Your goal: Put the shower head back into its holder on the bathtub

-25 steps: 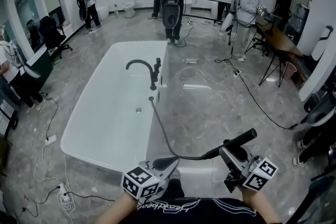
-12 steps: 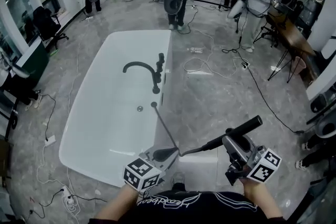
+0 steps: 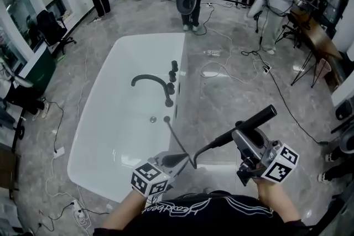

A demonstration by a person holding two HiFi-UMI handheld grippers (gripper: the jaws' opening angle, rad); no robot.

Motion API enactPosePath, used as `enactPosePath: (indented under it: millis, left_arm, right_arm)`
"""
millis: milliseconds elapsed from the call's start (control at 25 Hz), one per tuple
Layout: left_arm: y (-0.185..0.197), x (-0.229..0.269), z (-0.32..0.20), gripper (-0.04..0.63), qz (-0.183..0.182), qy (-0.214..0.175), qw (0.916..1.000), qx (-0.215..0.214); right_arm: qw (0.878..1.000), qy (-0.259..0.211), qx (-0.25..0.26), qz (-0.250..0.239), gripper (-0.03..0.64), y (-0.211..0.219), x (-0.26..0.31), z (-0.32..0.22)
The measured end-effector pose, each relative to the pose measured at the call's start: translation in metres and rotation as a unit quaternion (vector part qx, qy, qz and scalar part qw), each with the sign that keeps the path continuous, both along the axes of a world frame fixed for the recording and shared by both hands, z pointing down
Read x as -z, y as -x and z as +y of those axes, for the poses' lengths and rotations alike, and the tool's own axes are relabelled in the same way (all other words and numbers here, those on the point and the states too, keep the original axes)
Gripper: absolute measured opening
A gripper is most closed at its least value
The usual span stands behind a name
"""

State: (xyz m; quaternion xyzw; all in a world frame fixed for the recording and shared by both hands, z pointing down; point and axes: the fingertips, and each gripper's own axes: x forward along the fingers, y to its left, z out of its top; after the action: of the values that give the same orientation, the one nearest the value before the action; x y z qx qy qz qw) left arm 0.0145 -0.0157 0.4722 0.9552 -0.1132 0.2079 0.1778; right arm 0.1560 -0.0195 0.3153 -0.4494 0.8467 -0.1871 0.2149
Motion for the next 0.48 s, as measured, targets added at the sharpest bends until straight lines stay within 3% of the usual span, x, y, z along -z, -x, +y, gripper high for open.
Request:
enactPosePath:
  millis: [280, 480]
  left_arm:
    - [-0.026, -0.012, -0.028, 0.005, -0.004, 0.035, 0.9988, 0.035]
    - [-0.049, -0.030, -0.042, 0.012, -0.025, 0.029, 0.9977, 0.057]
  right_arm:
    - [0.999, 0.002, 0.052, -0.011, 0.135, -0.020, 0.002, -0.035]
    - [0.996, 0.005, 0.091, -0.018, 0.135, -0.035, 0.002, -0.056]
